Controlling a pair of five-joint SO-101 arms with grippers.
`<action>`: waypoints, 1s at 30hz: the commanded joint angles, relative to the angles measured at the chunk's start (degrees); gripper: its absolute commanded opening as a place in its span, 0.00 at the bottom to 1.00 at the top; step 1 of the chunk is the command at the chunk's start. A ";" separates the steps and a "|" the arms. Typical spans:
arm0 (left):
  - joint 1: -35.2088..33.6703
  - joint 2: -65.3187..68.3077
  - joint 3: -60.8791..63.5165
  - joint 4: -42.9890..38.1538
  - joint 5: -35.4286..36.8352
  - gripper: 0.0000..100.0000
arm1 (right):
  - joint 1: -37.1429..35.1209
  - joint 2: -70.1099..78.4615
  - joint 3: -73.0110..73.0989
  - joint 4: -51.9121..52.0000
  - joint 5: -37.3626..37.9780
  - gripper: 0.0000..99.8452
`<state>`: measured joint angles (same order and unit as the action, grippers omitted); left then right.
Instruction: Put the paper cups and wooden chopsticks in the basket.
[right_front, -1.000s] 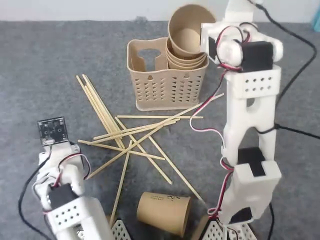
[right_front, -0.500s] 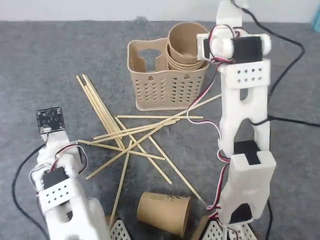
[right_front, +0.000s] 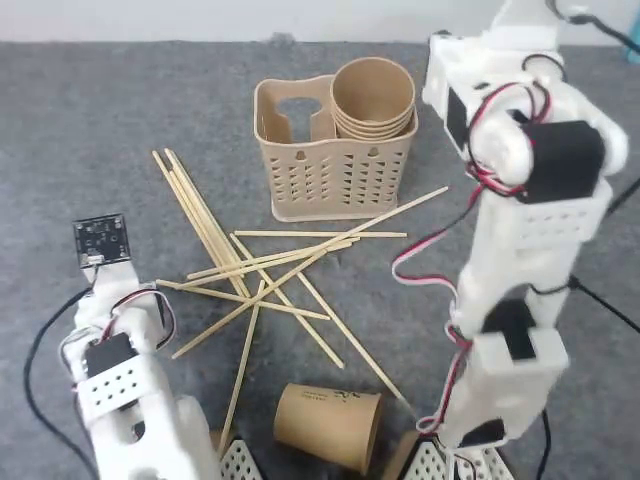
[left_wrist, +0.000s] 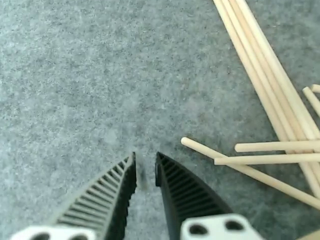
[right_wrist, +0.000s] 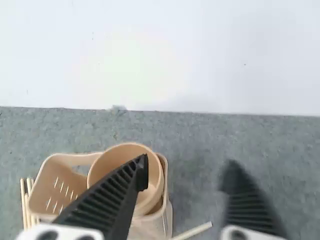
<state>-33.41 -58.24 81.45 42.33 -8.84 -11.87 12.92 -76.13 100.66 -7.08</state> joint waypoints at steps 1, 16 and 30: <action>0.18 0.18 -2.59 -1.23 -0.26 0.07 | -0.40 -13.41 21.98 2.51 0.44 0.00; 0.09 0.18 -2.59 -0.97 -0.53 0.07 | -9.80 -55.52 90.46 1.10 41.05 0.09; 0.26 0.18 -2.42 -1.14 -0.62 0.07 | -9.19 -82.42 127.47 1.54 66.20 0.29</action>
<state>-33.41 -58.15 81.36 42.33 -9.01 -22.07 -67.25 50.81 100.66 56.48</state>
